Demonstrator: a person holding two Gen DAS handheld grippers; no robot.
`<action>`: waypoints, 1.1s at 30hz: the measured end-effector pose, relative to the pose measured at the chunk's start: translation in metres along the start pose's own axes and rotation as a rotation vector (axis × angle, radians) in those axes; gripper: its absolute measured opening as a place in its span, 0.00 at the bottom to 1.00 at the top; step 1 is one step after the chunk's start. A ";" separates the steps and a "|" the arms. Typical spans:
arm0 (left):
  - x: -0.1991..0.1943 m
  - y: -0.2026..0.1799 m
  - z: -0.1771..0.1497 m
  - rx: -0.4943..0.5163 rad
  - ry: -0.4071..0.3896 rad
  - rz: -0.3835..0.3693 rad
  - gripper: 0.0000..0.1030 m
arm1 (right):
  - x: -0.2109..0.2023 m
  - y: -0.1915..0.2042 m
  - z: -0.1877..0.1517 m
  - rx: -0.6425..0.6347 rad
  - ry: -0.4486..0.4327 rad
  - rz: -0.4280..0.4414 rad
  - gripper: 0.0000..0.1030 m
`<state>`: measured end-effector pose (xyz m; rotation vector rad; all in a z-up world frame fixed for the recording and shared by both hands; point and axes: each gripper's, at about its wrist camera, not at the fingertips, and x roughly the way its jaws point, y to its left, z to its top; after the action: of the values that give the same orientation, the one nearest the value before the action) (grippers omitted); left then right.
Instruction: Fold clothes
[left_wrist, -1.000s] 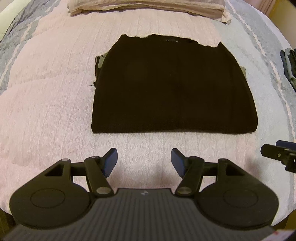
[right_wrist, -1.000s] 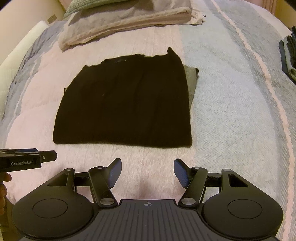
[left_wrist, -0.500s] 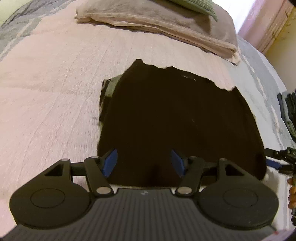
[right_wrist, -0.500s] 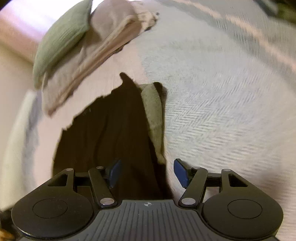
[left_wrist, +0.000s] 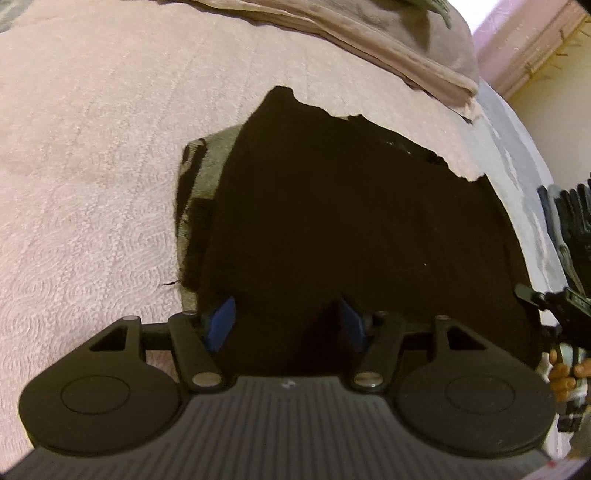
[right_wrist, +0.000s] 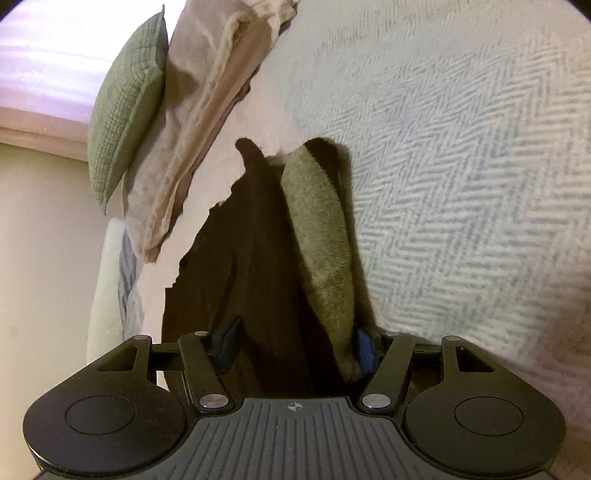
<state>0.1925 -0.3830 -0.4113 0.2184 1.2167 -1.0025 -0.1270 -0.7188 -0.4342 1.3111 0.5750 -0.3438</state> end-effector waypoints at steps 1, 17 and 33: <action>0.000 0.001 0.001 -0.001 0.006 -0.012 0.56 | 0.001 0.001 0.001 -0.005 0.003 -0.014 0.42; -0.065 0.106 0.022 -0.128 -0.039 0.023 0.53 | 0.099 0.265 -0.096 -0.894 -0.107 -1.046 0.20; -0.090 0.181 0.002 -0.279 -0.008 -0.073 0.51 | 0.222 0.314 -0.243 -1.253 0.150 -0.959 0.61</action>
<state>0.3268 -0.2329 -0.3978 -0.0486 1.3493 -0.8828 0.1765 -0.3911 -0.3455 -0.2157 1.2572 -0.5231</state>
